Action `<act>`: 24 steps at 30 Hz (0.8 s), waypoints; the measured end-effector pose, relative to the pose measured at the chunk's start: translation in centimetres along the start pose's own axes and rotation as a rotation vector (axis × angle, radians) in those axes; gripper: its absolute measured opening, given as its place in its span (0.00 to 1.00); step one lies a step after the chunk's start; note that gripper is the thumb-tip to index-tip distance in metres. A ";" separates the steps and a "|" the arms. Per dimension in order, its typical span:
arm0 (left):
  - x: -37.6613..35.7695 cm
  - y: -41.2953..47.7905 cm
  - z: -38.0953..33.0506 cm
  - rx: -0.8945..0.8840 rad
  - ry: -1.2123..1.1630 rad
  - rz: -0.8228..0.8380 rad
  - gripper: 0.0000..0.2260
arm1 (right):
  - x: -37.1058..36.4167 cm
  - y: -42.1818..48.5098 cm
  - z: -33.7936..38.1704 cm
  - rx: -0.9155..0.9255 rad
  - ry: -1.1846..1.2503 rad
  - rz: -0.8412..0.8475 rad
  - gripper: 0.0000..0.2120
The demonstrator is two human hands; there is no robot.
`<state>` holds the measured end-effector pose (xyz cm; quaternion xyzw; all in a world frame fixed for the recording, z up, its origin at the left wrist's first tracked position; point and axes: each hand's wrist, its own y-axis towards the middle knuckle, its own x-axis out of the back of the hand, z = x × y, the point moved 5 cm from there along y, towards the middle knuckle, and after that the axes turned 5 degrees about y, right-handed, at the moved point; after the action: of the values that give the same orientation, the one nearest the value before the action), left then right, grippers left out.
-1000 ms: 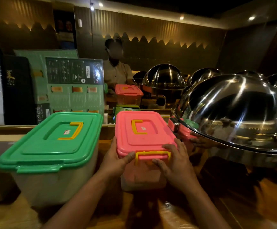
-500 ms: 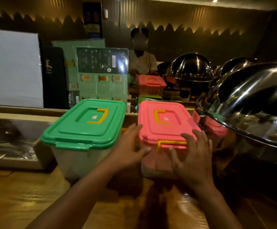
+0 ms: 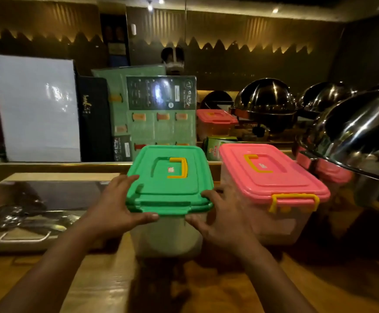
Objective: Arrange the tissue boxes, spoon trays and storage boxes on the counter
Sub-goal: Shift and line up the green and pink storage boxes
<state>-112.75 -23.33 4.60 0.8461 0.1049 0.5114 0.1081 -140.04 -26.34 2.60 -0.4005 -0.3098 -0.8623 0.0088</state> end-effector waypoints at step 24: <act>-4.9 1.9 -2.6 -0.055 -0.280 -0.076 0.57 | 2.7 0.0 -2.3 -0.123 -0.442 0.013 0.41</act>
<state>-117.15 -26.38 2.16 0.9012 0.1066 0.3867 0.1642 -143.48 -26.90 3.37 -0.5816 -0.2484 -0.7707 -0.0780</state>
